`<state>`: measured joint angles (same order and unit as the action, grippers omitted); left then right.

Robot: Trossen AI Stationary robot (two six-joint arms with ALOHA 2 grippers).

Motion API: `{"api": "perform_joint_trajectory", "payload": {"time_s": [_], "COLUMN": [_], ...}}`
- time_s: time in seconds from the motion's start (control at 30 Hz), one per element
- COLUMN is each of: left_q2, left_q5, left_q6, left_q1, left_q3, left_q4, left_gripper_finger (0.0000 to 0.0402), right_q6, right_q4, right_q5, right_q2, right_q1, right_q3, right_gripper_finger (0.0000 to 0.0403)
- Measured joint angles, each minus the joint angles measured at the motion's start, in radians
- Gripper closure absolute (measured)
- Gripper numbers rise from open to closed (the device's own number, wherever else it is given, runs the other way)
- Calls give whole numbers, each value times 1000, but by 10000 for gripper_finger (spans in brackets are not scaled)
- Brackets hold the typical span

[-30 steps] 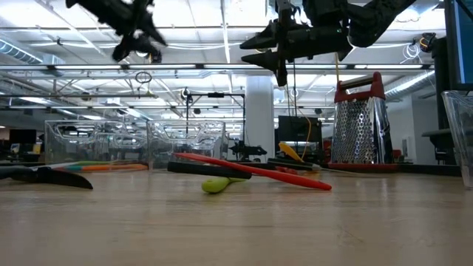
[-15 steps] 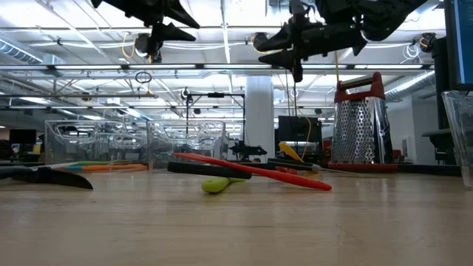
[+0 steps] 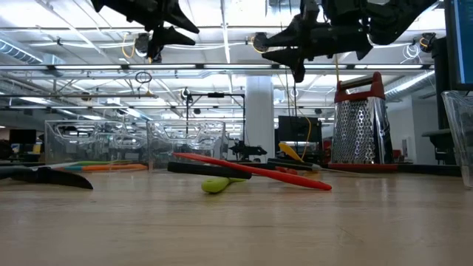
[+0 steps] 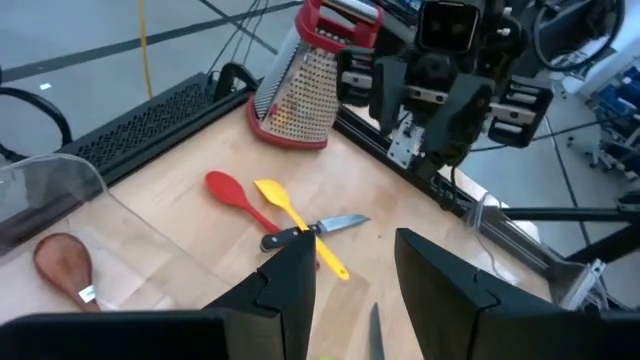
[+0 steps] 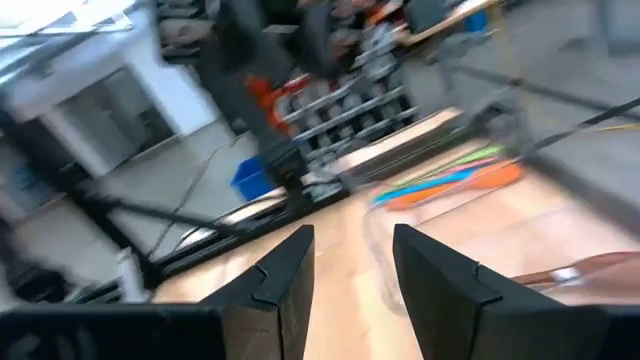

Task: Pick & Place Kitchen Items
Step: Put the red spatula into the left transparent bin

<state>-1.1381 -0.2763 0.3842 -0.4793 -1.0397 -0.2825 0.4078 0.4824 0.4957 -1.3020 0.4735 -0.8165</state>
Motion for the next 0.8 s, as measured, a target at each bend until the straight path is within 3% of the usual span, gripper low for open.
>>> {"api": "perform_joint_trajectory", "payload": {"time_s": [0.2, 0.37, 0.6, 0.8], "left_q2": [0, 2, 12, 21], "left_q5": [-7, -9, -44, -66], "left_q6": [-14, -69, -171, -223], "left_q1": [1, 1, 1, -28], "left_q3": [0, 0, 0, 0], "left_q4": [0, -14, -53, -91], "left_gripper_finger": [259, 259, 259, 259], "right_q6": [-137, -282, -391, -410], "right_q4": [-102, -276, -535, -760], "right_q5": [82, 76, -57, -231], "right_q2": [1, 4, 4, -9], "right_q1": [-117, -227, -351, -458], "right_q3": [0, -32, -108, -185], "right_gripper_finger": [273, 273, 273, 273]}}
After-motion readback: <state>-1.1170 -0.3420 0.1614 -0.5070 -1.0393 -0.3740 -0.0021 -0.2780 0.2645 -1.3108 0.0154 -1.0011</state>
